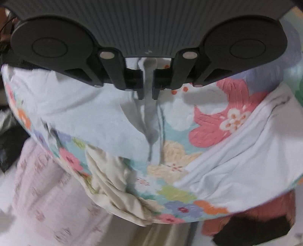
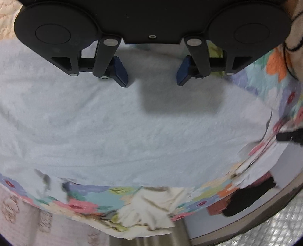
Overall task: Fold clothes
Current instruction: 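Pull the grasped edge over the sweatshirt with the left gripper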
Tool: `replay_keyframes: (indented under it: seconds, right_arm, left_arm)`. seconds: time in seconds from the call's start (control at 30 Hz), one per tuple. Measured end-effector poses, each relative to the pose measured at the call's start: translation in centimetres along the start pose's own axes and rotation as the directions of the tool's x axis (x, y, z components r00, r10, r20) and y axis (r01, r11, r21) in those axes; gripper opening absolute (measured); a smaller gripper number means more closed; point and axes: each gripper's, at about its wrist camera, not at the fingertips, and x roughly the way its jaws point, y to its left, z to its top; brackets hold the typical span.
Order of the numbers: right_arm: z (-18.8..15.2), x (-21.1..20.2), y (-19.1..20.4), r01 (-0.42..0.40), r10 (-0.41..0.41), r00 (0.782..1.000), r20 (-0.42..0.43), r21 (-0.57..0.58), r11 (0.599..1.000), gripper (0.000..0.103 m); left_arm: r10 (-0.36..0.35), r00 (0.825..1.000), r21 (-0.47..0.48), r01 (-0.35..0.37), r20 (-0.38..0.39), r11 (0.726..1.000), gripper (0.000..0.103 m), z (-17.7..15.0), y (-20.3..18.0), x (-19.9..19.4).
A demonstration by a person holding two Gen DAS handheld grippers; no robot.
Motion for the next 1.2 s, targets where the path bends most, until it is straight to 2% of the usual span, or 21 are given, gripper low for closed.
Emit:
replay_keyframes:
  seconds: [0.1,0.17,0.23,0.27,0.43,0.47,0.53,0.57,0.6,0.63,0.8,0.87,0.9,0.97,1.03,1.13,1.2]
  right_arm:
    - [-0.7,0.6,0.6,0.028,-0.030,0.998,0.055,0.030,0.999,0.074]
    - [-1.3,0.5,1.1,0.072,-0.091,0.987,0.131,0.145,0.987,0.074]
    - [-1.9,0.2,1.9,0.042,-0.098,0.976,0.195,0.271,0.962,0.074]
    - [-2.0,0.3,2.4,0.010,-0.073,0.974,0.215,0.281,0.960,0.074]
    - [-1.6,1.3,6.4,-0.011,-0.021,0.975,0.220,0.147,0.989,0.074]
    - [-1.5,1.5,7.1,-0.015,-0.011,0.976,0.217,0.122,0.992,0.074]
    - [-1.4,1.8,8.5,-0.024,0.008,0.978,0.210,0.071,0.997,0.074]
    - [-1.3,1.9,8.6,-0.029,0.015,0.978,0.208,0.067,0.997,0.074]
    - [-1.3,1.9,8.7,-0.035,0.021,0.978,0.206,0.069,0.997,0.074]
    - [-1.3,1.9,8.7,-0.041,0.026,0.979,0.204,0.070,0.997,0.074]
    - [-1.4,1.9,8.3,-0.075,0.057,0.977,0.205,0.080,0.994,0.073]
    - [-1.7,1.8,8.1,-0.080,0.062,0.976,0.207,0.080,0.994,0.073]
    - [-1.8,1.8,8.0,-0.081,0.063,0.976,0.208,0.079,0.994,0.072]
    - [-1.7,1.8,8.1,-0.077,0.062,0.977,0.203,0.067,0.995,0.073]
    - [-1.5,1.8,8.5,-0.071,0.063,0.980,0.191,0.035,0.997,0.074]
    - [-0.1,2.3,10.5,-0.089,0.107,0.980,0.169,-0.108,0.990,0.074]
    - [0.8,2.8,11.6,-0.117,0.142,0.978,0.151,-0.166,0.979,0.073]
  left_arm:
    - [-0.037,0.998,0.081,0.041,-0.045,0.996,0.049,-0.7,-1.8,0.8]
    - [-0.024,0.999,0.131,0.029,-0.038,0.991,0.054,-0.8,-2.9,0.7]
    - [0.025,0.999,0.130,-0.020,-0.036,0.991,0.057,-0.8,-3.5,1.2]
    - [0.048,0.997,0.127,-0.041,-0.053,0.991,0.057,-0.8,-3.5,1.8]
    - [0.104,0.976,0.091,-0.088,-0.193,0.992,0.059,-0.7,-2.5,5.4]
    - [0.112,0.969,0.081,-0.096,-0.220,0.992,0.057,-0.7,-2.2,6.1]
    - [0.119,0.969,0.060,-0.109,-0.218,0.992,0.042,-0.6,-1.8,6.0]
    - [0.125,0.970,0.054,-0.116,-0.209,0.992,0.028,-0.7,-1.7,5.7]
    - [0.126,0.972,0.045,-0.120,-0.198,0.992,0.019,-0.8,-1.5,5.4]
    - [0.126,0.975,0.034,-0.122,-0.184,0.992,0.015,-0.9,-1.2,5.0]
    - [0.155,0.984,-0.016,-0.157,-0.085,0.987,0.012,-0.6,-0.3,2.9]
    - [0.182,0.982,0.006,-0.182,-0.040,0.983,0.010,-0.5,-0.8,2.5]
    - [0.163,0.986,0.010,-0.163,-0.016,0.987,0.004,-0.5,-1.0,2.1]
    - [0.057,0.998,-0.015,-0.057,0.025,0.998,0.002,-0.2,-0.6,1.1]
    - [-0.018,0.999,-0.053,0.020,0.035,0.998,0.001,-0.1,0.2,0.6]
    - [-0.106,0.993,-0.146,0.113,0.053,0.983,0.000,0.1,2.0,0.2]
    - [-0.131,0.988,-0.216,0.148,0.087,0.965,0.000,0.2,3.2,-0.1]
